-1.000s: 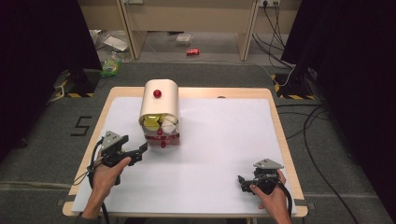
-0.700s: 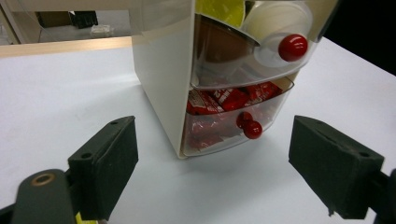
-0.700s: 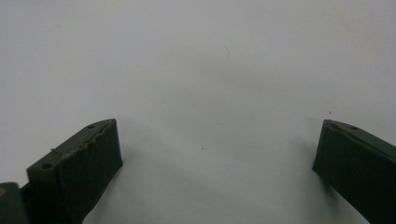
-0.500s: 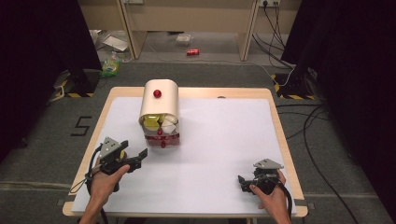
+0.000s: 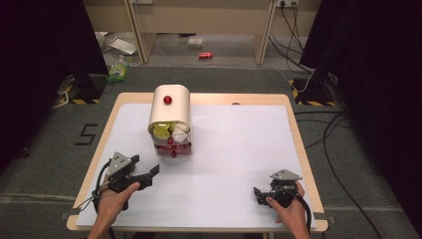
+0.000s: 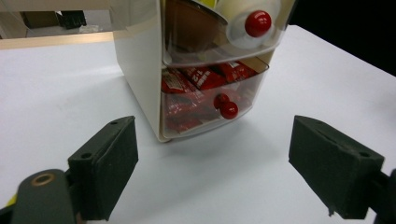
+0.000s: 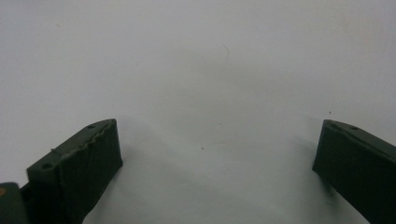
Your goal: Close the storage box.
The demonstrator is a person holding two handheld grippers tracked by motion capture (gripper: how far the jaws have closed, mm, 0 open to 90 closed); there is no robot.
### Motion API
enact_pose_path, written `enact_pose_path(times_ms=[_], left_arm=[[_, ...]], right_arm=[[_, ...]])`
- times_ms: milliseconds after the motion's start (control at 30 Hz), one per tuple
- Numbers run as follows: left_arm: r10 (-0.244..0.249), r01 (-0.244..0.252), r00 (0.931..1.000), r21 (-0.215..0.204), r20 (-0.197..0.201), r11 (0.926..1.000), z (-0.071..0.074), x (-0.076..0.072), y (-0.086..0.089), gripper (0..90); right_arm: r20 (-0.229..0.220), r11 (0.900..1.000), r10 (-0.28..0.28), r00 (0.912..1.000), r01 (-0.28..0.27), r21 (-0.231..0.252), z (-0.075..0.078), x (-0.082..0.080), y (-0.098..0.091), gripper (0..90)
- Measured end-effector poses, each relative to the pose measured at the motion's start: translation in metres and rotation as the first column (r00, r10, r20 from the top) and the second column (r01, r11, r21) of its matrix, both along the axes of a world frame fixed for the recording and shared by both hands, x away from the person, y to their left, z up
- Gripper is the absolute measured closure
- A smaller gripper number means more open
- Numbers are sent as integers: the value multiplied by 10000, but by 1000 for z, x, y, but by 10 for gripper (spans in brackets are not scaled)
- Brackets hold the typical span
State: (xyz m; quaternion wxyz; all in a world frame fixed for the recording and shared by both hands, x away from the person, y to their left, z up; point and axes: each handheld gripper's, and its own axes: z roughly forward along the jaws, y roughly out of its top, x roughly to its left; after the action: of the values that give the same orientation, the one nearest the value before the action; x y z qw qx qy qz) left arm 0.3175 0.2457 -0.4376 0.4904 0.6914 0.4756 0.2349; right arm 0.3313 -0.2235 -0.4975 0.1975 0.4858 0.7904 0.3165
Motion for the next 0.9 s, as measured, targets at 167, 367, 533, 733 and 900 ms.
enact_pose_path(times_ms=[167,367,533,733,900], left_arm=[[-131,131,9999,-13,-2,9999,-5,-7,-1,153],[-282,282,9996,-48,19,9996,-7,-13,0,153],[-384,384,9992,-26,64,9993,-10,-18,1,152],[-453,453,9990,22,26,9990,-16,-21,3,152],[-474,474,9989,1,68,9989,-20,-24,6,152]], right_arm=[[-3,10000,-3,10000,3,1,0,0,0,9],[-10,10000,-5,10000,5,5,0,0,0,9],[6,10000,-11,10000,11,8,0,0,0,9],[4,10000,-11,10000,11,6,0,0,0,9],[6,10000,-11,10000,11,6,0,0,0,9]])
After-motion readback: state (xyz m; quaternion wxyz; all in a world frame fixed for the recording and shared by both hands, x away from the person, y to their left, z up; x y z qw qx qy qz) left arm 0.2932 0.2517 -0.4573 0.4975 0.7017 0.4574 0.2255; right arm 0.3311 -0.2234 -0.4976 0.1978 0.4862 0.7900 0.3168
